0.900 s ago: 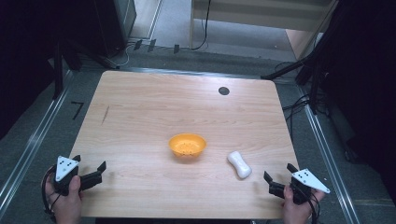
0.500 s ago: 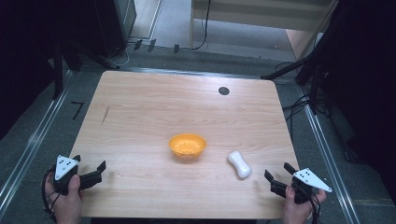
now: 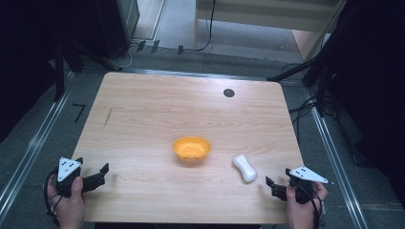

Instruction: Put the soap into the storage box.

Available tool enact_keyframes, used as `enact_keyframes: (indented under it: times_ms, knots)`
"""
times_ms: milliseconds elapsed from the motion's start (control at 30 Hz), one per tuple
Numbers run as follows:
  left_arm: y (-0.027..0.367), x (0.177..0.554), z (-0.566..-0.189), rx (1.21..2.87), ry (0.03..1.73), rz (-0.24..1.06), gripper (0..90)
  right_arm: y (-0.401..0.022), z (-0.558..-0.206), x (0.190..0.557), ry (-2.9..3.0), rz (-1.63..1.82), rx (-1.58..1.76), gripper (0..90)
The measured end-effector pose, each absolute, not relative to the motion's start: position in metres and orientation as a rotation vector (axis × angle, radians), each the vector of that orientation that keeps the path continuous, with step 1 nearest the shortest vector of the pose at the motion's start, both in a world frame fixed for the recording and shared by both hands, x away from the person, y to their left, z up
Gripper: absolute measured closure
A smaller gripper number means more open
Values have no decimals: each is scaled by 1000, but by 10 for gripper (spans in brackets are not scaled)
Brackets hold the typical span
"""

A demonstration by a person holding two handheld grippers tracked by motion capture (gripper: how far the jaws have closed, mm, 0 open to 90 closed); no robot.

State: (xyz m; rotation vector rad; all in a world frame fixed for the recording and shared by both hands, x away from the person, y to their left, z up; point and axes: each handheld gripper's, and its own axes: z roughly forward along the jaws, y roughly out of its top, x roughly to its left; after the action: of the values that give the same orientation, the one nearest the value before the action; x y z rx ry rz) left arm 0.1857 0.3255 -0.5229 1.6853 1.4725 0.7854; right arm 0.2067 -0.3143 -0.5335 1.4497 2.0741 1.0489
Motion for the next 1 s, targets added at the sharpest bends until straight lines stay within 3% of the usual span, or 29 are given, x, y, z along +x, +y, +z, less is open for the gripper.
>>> enact_keyframes:
  times_ms: [1000]
  knots:
    - [325, 194, -523, 1684, 1492, 778, 69, -296, -512, 230, 2277, 842, 1564, 154]
